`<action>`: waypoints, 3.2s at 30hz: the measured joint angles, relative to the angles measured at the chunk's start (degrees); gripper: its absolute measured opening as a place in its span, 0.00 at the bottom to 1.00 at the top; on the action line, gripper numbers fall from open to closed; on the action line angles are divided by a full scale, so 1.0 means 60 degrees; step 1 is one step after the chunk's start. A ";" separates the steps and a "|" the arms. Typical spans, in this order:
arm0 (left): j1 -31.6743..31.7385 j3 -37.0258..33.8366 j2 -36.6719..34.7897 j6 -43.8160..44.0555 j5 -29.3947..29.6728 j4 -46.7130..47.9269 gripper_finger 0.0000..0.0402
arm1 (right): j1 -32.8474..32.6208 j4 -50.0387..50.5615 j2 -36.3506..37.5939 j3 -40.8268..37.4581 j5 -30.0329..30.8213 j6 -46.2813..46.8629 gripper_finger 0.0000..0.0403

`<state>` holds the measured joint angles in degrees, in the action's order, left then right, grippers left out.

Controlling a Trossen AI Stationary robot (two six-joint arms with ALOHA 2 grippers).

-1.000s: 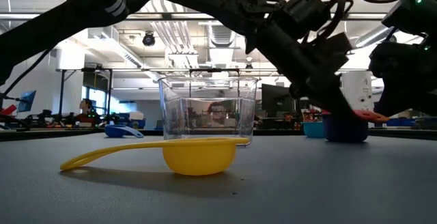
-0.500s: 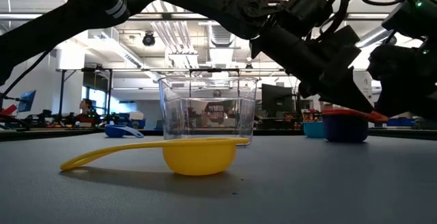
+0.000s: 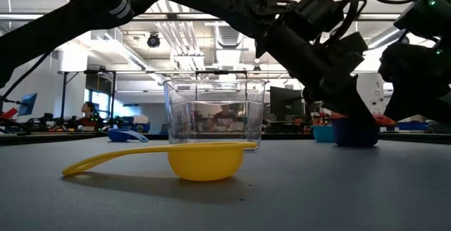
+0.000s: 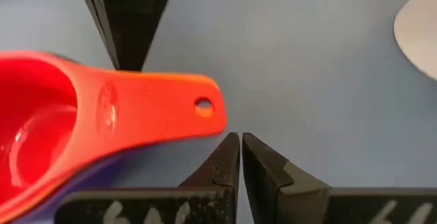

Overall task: Nest measuring cups in basket
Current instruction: Stack the red measuring cup on top of the orange measuring cup, then stack the light blue measuring cup on top of the red measuring cup

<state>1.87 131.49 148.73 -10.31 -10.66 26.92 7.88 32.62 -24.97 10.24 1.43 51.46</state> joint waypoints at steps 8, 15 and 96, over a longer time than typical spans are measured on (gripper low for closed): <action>0.0029 0.0013 0.0092 0.0031 0.0000 -0.0864 0.00 | 0.0000 -0.0300 0.0000 0.0000 0.0004 0.0003 0.02; 0.0033 0.0464 0.0114 -0.0133 0.0000 0.0484 0.00 | 0.0000 -0.0224 0.0004 0.0000 0.0000 0.0002 0.02; -0.0110 -0.6427 -0.8812 0.0149 0.0936 0.0502 0.00 | 0.0000 0.0369 -0.0055 0.3013 0.2029 -0.3444 0.02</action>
<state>1.21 92.92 95.86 -9.42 -5.04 29.93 7.88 34.84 -25.30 28.32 13.61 30.80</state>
